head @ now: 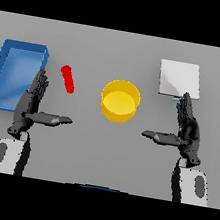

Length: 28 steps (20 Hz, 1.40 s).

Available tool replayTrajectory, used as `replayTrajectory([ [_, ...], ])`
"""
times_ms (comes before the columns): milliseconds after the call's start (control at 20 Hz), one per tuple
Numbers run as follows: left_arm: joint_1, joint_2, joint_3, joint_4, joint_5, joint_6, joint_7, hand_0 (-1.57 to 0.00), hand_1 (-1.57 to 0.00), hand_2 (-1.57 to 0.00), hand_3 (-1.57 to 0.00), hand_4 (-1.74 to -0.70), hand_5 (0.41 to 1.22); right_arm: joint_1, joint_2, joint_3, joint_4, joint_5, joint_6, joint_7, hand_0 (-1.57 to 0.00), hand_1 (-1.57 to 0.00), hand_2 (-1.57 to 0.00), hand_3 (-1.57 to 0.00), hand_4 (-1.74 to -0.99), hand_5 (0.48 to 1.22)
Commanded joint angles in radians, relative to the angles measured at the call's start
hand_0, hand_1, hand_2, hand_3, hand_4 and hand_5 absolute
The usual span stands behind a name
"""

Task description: Pick up the red beaker and tilt it to pour out 1 green nut into yellow bowl. Pick up the yellow bowl and place it on the metallic measuring scale.

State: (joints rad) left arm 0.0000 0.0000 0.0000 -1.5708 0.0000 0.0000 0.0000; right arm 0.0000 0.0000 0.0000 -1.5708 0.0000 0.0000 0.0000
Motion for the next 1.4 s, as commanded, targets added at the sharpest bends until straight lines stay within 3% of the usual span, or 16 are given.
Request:
replayTrajectory([
  [0,-0.002,0.001,0.002,0.001,0.001,0.001,0.001,0.0,0.0,0.0,0.0,-1.2,0.652,-0.002,0.001,0.0,0.001,0.0,-0.002,0.001,0.0,0.0,0.0,0.0,-1.245,0.681],
  [250,-0.025,0.021,0.022,0.023,0.013,-0.006,0.011,0.0,0.0,0.0,0.0,-1.2,0.652,-0.024,0.008,-0.002,0.021,0.004,-0.011,0.014,0.0,0.0,0.0,0.0,-1.245,0.681],
  [300,0.014,0.047,-0.014,-0.014,-0.037,-0.015,-0.005,0.0,0.0,0.0,0.0,-1.2,0.652,0.013,-0.03,0.046,-0.022,0.107,-0.03,-0.065,0.0,0.0,0.0,0.0,-1.245,0.681],
  [400,0.058,0.068,-0.059,-0.089,-0.084,-0.022,-0.011,0.0,0.0,0.0,0.0,-1.21,0.65,0.065,-0.063,0.097,-0.07,0.215,-0.051,-0.114,0.0,0.0,0.0,0.0,-1.239,0.679],
  [550,0.067,0.077,-0.083,-0.132,-0.11,-0.02,0.062,0.0,0.0,0.0,0.0,-1.22,0.66,0.087,-0.072,0.12,-0.106,0.259,-0.06,-0.096,0.0,0.0,0.0,0.0,-1.235,0.678],
  [700,0.052,0.08,-0.096,-0.117,-0.121,-0.032,0.069,0.0,0.0,0.0,0.0,-1.24,0.668,0.089,-0.069,0.124,-0.118,0.248,-0.049,-0.092,0.0,0.0,0.0,0.0,-1.25,0.681],
  [1000,-0.085,0.066,-0.07,0.055,-0.116,-0.04,0.064,0.0,0.0,0.0,0.0,-1.37,0.732,0.081,-0.068,0.109,-0.113,0.197,-0.019,-0.103,0.0,0.0,0.0,0.0,-1.296,0.677],
  [1350,-0.251,0.063,-0.008,0.31,-0.131,-0.012,0.022,0.0,0.0,0.0,0.0,-1.35,0.72,0.104,-0.063,0.109,-0.138,0.185,-0.015,-0.098,0.0,0.0,0.0,0.0,-1.337,0.687],
])
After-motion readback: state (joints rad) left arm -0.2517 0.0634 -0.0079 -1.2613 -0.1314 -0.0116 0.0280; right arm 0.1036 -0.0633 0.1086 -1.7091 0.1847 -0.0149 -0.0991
